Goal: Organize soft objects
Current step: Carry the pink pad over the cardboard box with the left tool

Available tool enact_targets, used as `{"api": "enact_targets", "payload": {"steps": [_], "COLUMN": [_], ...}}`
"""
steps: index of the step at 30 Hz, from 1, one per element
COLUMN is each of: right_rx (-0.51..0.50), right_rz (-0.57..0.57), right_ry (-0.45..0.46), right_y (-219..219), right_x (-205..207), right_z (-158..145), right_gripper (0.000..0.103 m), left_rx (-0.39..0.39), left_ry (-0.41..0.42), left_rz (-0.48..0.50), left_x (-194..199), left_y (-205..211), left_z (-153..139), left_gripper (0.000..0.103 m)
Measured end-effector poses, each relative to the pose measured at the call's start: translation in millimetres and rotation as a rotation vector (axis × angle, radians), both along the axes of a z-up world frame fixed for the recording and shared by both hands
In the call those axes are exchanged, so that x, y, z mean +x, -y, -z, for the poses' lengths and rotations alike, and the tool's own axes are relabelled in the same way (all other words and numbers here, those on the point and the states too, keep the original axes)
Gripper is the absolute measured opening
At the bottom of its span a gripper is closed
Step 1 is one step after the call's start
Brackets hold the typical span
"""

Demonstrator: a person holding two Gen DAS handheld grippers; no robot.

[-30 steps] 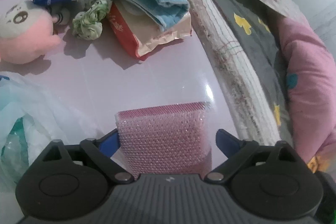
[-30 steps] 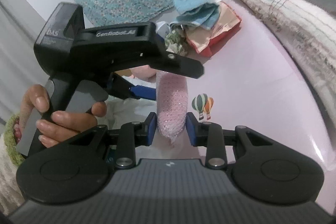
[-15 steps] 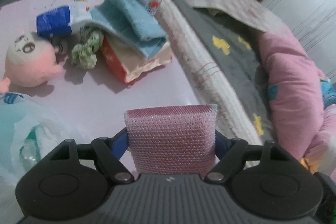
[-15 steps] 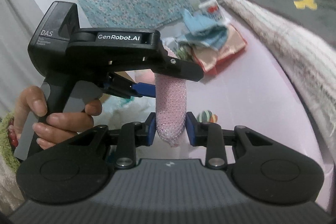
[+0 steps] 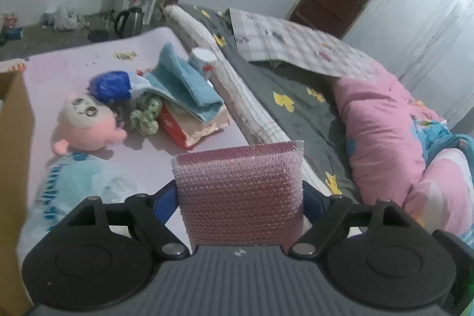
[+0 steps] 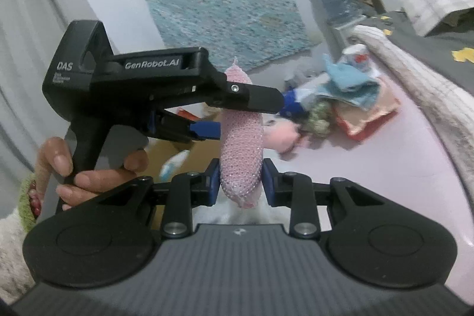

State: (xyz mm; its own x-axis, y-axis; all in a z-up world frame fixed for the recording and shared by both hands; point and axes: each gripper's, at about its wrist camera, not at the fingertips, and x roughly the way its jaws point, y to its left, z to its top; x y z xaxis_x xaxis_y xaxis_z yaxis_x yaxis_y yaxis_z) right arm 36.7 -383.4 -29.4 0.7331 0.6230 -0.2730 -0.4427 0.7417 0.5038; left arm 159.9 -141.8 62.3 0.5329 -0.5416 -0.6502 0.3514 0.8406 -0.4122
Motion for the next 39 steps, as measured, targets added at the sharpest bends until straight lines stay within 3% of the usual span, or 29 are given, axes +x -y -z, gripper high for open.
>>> {"api": "enact_targets", "payload": {"steps": [8,10,12,18,23,29,33,39], "right_rx": [0.036,0.062,0.076,0.042,0.008,-0.002,-0.012,-0.027], "right_rz": [-0.156,-0.207,-0.246,-0.284,-0.264,-0.216,-0.203,-0.204], "right_ry": [0.013,0.003,0.004,-0.001,-0.038,-0.098,-0.127,-0.151], "right_y": [-56.8,-72.4,-86.9,-116.9,-122.0,-114.2,-115.5,-118.9], "right_x": [-14.1,-13.1,-11.2,-15.3,-15.3,-2.8,9.9,23.5], "right_z": [-22.3,-26.7,-29.3,-29.9,-21.8,-4.2,4.8,10.6], "right_gripper": [0.031,0.033,0.046,0.049,0.049,0.049,0.049,0.049], "left_rx": [0.027,0.030,0.040,0.128,0.221,0.452,0.553,0.686], "left_ry": [0.068,0.070,0.073,0.077,-0.012,-0.129,-0.223,-0.263], "left_rz": [-0.106,-0.142,-0.187,-0.311,-0.364,-0.411,-0.411,-0.417], "left_x": [-38.2,-47.1,-54.0,-55.8,-25.4,25.1,52.7,70.0], "left_y": [-68.6,-93.5,-116.3,-188.8,-235.0,-275.7,-297.8,-309.6], "left_z": [-25.2,-31.7,-35.8,-36.9,-8.9,49.0,85.9,113.0], "left_gripper": [0.080,0.080,0.080,0.080,0.080,0.080,0.080,0.084]}}
